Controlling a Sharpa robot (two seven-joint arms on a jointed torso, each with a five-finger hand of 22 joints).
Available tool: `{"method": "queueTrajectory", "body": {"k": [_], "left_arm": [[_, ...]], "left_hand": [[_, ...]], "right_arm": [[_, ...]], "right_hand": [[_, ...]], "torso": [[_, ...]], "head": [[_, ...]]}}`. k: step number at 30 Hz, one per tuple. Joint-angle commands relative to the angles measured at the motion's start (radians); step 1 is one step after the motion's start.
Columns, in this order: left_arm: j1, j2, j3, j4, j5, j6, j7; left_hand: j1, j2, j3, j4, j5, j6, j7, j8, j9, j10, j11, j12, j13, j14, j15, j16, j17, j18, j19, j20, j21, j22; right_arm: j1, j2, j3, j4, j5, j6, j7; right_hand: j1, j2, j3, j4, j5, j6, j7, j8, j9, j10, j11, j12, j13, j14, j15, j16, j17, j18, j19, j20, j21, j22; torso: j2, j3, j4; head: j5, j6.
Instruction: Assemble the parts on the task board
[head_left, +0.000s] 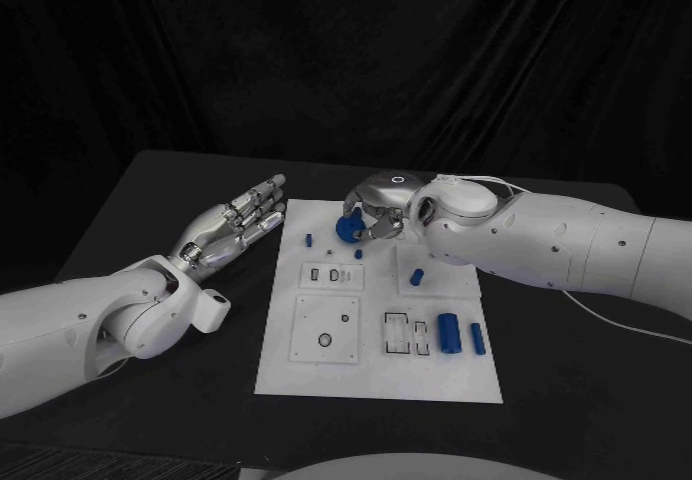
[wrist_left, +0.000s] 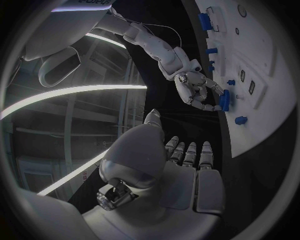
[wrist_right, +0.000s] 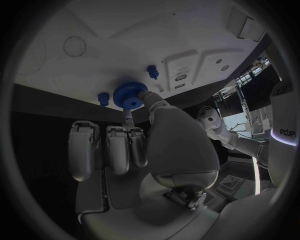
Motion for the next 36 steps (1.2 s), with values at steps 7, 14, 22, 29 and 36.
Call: {"method": "queueTrajectory", "body": {"k": [7,14,22,29,36], "left_arm": [[0.001,0.002,0.001,0.002,0.004,0.011,0.143],[0.001,0.002,0.001,0.001,0.004,0.013,0.138],[0.001,0.004,0.001,-0.001,0.004,0.017,0.135],[0.001,0.002,0.001,0.0,0.004,0.017,0.132],[0.001,0.003,0.001,-0.001,0.004,0.017,0.13]], "left_hand": [[0.009,0.0,0.006,-0.001,0.008,0.002,0.006,0.001,0.001,0.0,0.007,-0.003,-0.002,0.0,0.009,-0.004,-0.001,0.015,0.001,0.01,-0.006,-0.001],[0.011,0.001,0.007,-0.002,0.011,0.002,0.008,0.001,0.001,0.0,0.009,-0.003,-0.002,0.0,0.009,-0.004,-0.001,0.015,0.001,0.01,-0.006,-0.001],[0.013,0.003,0.009,-0.002,0.015,0.002,0.011,0.001,0.001,0.0,0.009,-0.003,-0.002,0.0,0.01,-0.004,-0.001,0.015,0.001,0.012,-0.006,-0.001],[0.016,0.004,0.011,-0.002,0.023,0.003,0.014,0.001,0.001,0.0,0.009,-0.003,-0.002,0.0,0.011,-0.004,-0.001,0.016,0.001,0.013,-0.006,-0.001],[0.017,0.004,0.012,-0.003,0.027,0.003,0.014,0.001,0.001,0.0,0.009,-0.003,-0.002,0.0,0.011,-0.004,-0.001,0.017,0.001,0.014,-0.006,-0.001]], "right_arm": [[-0.002,0.005,0.0,0.005,-0.002,0.019,-0.025],[-0.002,0.005,0.0,-0.004,-0.002,0.026,-0.048],[-0.002,0.007,0.0,-0.01,-0.002,0.023,-0.066],[-0.002,0.0,0.0,-0.007,-0.002,0.013,-0.051],[-0.003,0.0,0.0,0.002,-0.002,0.022,-0.025]], "right_hand": [[-0.016,-0.008,0.027,-0.015,0.003,-0.077,0.003,-0.077,-0.042,0.107,0.005,0.004,0.263,0.1,0.006,-0.011,0.24,-0.011,0.034,0.005,-0.003,0.182],[-0.013,-0.003,0.037,-0.023,0.005,-0.091,0.003,-0.098,-0.058,0.107,0.004,0.004,0.263,0.099,0.005,-0.015,0.234,-0.01,0.032,0.005,-0.007,0.18],[-0.011,0.011,0.053,-0.029,0.023,-0.076,0.005,-0.103,-0.068,0.107,0.005,0.004,0.263,0.097,0.006,-0.021,0.226,-0.009,0.03,0.005,-0.012,0.177],[-0.019,0.015,0.062,-0.036,-0.013,-0.072,0.006,-0.118,-0.083,0.107,0.004,0.004,0.263,0.09,0.005,-0.044,0.195,-0.007,0.026,0.004,-0.02,0.173],[-0.075,0.013,0.003,-0.013,-0.309,-0.036,-0.002,-0.125,-0.101,0.107,0.0,0.004,0.263,0.092,0.001,-0.04,0.199,-0.01,0.034,0.001,-0.012,0.183]], "torso": [[0.0,-0.0003,0.0005],[0.0,-0.0009,0.001],[0.0,0.0002,0.0004],[0.001,0.0004,0.0003],[0.0,0.0002,0.0004]], "head": [[-0.002,0.0],[-0.003,-0.001],[-0.005,-0.002],[-0.004,-0.001],[-0.005,-0.001]]}}
